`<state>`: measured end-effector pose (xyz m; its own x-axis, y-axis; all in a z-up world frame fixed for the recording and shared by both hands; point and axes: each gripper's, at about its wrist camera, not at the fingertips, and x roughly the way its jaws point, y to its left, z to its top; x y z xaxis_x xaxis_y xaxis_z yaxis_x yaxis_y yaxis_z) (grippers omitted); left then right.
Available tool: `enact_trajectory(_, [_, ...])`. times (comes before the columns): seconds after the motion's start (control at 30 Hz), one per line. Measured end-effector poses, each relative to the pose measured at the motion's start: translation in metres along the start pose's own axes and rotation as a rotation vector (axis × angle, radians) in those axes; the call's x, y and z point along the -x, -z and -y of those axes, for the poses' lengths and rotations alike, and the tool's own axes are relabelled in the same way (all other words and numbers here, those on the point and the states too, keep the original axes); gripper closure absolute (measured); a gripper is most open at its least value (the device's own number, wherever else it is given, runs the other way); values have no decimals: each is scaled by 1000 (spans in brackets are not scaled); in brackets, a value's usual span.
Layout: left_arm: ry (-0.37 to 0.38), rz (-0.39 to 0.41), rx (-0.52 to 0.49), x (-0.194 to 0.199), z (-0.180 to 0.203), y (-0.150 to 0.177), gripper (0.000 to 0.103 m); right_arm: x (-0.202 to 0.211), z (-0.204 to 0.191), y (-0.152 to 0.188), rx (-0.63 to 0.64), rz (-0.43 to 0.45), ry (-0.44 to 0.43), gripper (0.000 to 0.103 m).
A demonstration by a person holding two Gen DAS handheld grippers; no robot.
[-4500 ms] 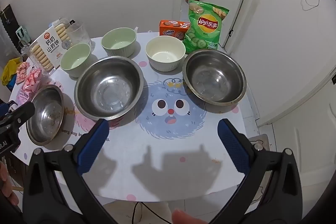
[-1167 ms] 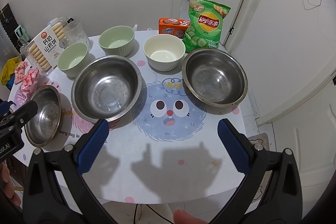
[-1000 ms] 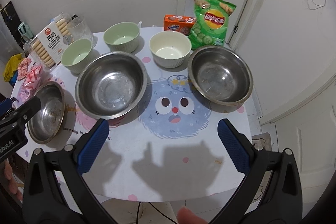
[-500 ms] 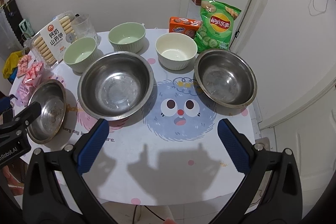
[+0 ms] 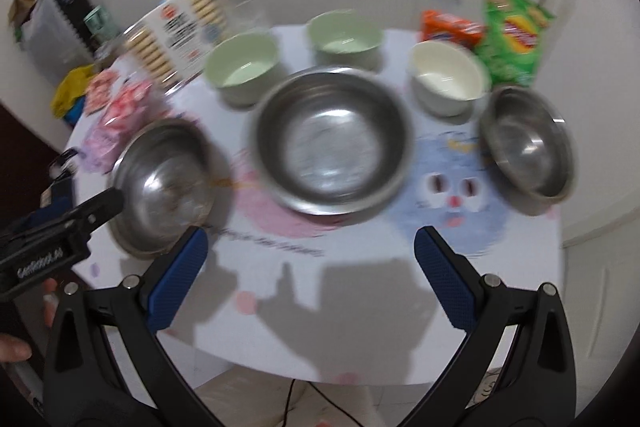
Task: Organize plates and bowls
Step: 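Grasp the rim of the dirty steel bowl with both grippers side by side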
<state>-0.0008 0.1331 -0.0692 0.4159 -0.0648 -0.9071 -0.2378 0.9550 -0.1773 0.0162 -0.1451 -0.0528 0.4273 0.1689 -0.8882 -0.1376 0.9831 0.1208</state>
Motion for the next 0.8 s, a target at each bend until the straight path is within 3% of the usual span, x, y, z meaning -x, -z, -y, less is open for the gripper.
enact_trajectory(0.17, [54,-90,125,-21,-52,-4,2,-37,-32,-2,-39,-122,-143,10])
enact_trajectory(0.27, [106,-143,141,-36,-65,-7,10,-53,-47,-2,-51,-159,-165,13])
enact_trajectory(0.47, [161,-223,156,-71,-74,-9,31,-94,-69,-2,-80,-254,-201,33])
enact_trajectory(0.6, [201,-263,173,-89,-76,-11,53,-117,-71,-2,-108,-290,-183,49])
enact_trajectory(0.67, [209,-273,166,-94,-77,-12,65,-127,-68,-2,-135,-320,-179,71])
enact_trajectory(0.8, [210,-289,171,-101,-80,-14,81,-138,-68,-4,-161,-341,-197,78])
